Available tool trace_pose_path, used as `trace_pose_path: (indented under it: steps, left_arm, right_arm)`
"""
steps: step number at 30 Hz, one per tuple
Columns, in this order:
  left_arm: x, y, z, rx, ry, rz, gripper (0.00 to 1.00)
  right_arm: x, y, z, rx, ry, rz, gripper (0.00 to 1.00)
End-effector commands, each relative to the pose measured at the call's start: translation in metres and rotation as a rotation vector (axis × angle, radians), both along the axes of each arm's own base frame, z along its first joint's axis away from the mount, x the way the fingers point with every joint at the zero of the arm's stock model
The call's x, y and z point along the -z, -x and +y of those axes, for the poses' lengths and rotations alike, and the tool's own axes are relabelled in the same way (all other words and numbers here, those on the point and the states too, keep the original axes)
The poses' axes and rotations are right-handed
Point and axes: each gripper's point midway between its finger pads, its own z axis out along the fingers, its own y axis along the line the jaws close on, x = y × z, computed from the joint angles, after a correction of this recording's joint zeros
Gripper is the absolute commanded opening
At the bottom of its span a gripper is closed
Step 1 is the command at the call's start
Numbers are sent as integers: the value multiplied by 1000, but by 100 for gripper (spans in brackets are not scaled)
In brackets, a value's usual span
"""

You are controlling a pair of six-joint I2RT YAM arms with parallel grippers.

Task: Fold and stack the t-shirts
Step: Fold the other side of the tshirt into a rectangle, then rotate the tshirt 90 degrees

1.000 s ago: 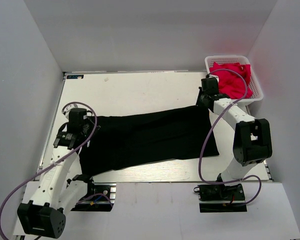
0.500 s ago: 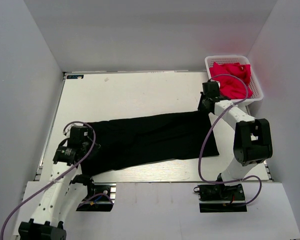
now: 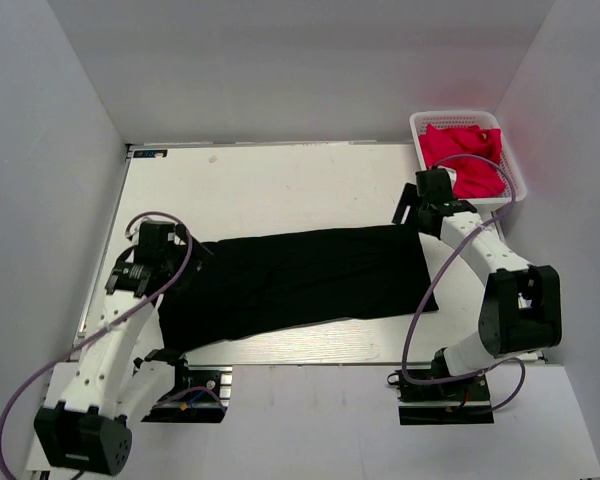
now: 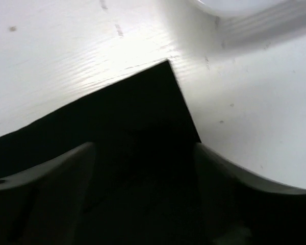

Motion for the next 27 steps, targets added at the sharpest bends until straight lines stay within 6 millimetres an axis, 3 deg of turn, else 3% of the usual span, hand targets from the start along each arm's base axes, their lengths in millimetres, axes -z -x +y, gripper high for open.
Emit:
trace_pose_path:
  steps: [1,3,4,5,9,11,12,13,17,18,19,20,21,22,23,24,25,26,27]
  left_arm:
    - [1,-40,-9,62,-10,-37,100]
    - [9,-59,-13,82,-14,-44,100]
    - [32,-62,-14,83,-21,25,100]
    - [40,-67,-16,96,-21,44,100]
    - [85,-84,-8,75,-56,140,100]
    - [103,-88,-11,60,-39,188,100]
    - [126,-87,-6,37,-52,272,100]
    - [124,-101,-6,32,-61,272,100]
    - [151,-135,1,5,-123,354,100]
    - [141,-162,2,-9,-140,316,100]
    - [142,-172,13,-39,-201,331,100]
    - [167,-179,16,-43,-229,393,100]
    - [148,-225,11,-51,-217,312,100]
    - [152,-243,2,-14,-190,307,100]
    - [157,-259,-13,28,-174,300,100]
    - [166,-303,-24,58,-152,248,100]
    - [172,-319,-52,146,-102,224,100]
    - [176,-338,-66,178,-48,189,100]
    - [153,-376,-91,236,7,67,100]
  right_arm:
    - [-26,-14,26,-121,-82,-85,90]
    - [-24,-17,45,-211,-131,-102,90]
    - [-18,-15,56,-258,-162,-87,90]
    - [-12,-12,64,-285,-188,-69,90]
    - [25,-10,76,-297,-220,35,90]
    - [39,-10,75,-280,-222,61,90]
    - [49,-10,73,-267,-215,87,90]
    - [57,-7,72,-256,-213,115,90]
    - [78,7,52,-179,-140,185,90]
    - [83,17,51,-170,-145,205,90]
    - [85,24,55,-180,-148,216,90]
    - [96,40,56,-184,-153,251,90]
    - [93,49,69,-223,-198,252,90]
    - [99,69,73,-236,-206,280,90]
    - [104,93,79,-266,-244,316,90]
    - [106,110,90,-315,-264,339,90]
    - [111,143,88,-314,-277,366,90]
    - [110,164,106,-397,-298,382,90]
    - [110,178,113,-435,-321,394,90]
